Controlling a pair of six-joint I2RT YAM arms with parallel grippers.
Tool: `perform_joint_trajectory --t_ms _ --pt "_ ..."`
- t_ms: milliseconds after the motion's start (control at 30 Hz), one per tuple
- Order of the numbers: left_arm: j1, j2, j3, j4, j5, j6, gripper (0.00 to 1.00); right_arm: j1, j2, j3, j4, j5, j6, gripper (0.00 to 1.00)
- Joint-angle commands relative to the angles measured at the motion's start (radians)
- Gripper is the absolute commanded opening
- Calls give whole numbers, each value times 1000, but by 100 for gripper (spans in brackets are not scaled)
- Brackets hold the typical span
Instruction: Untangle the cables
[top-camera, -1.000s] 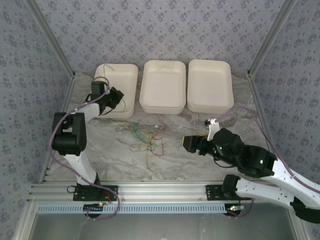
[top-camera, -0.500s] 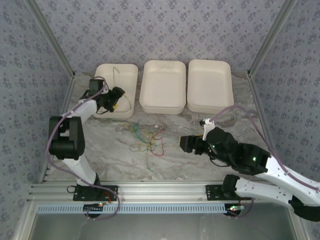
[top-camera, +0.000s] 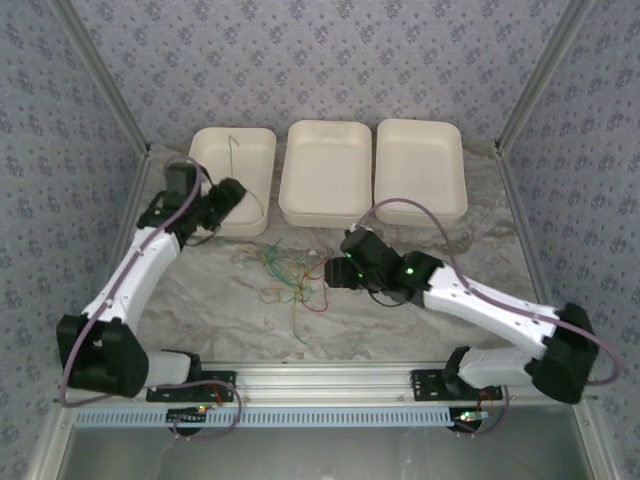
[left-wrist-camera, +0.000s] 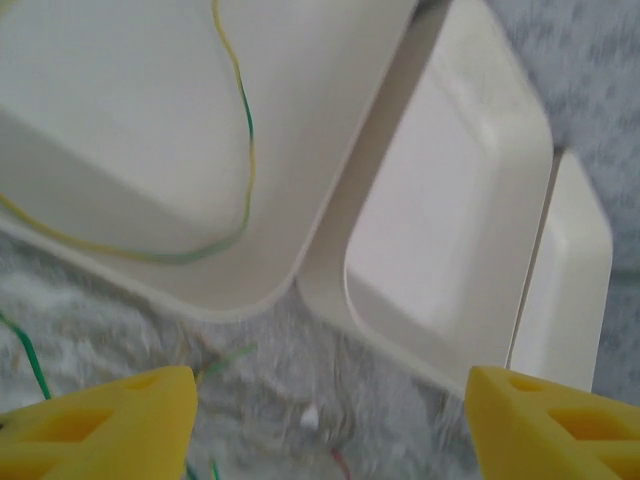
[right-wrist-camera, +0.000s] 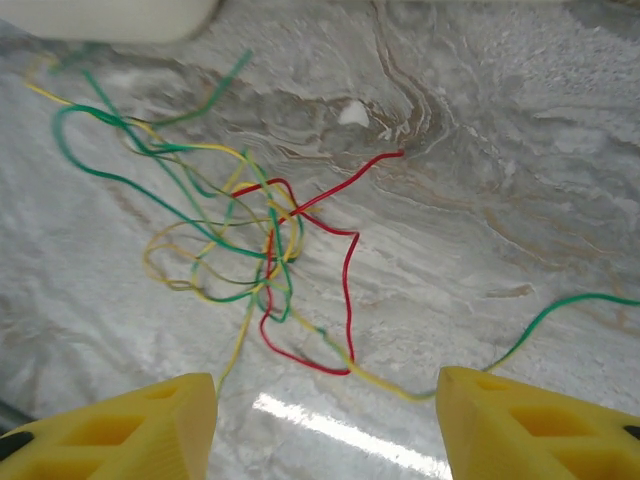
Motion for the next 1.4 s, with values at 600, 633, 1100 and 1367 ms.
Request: perform_joint_trajectory --t_ms 600,633,1100,1367 --pt "-526 -187 -369 37 -366 -147 54 15 170 27 130 51 -47 52" --pt "-561 -210 -382 37 -388 -190 53 13 116 0 118 72 -29 53" --pt "-872 -77 -448 337 -602 -638 40 57 -314 -467 467 29 850 86" --pt "-850 -45 -528 456 -626 -667 43 144 -125 -444 534 101 1040 86"
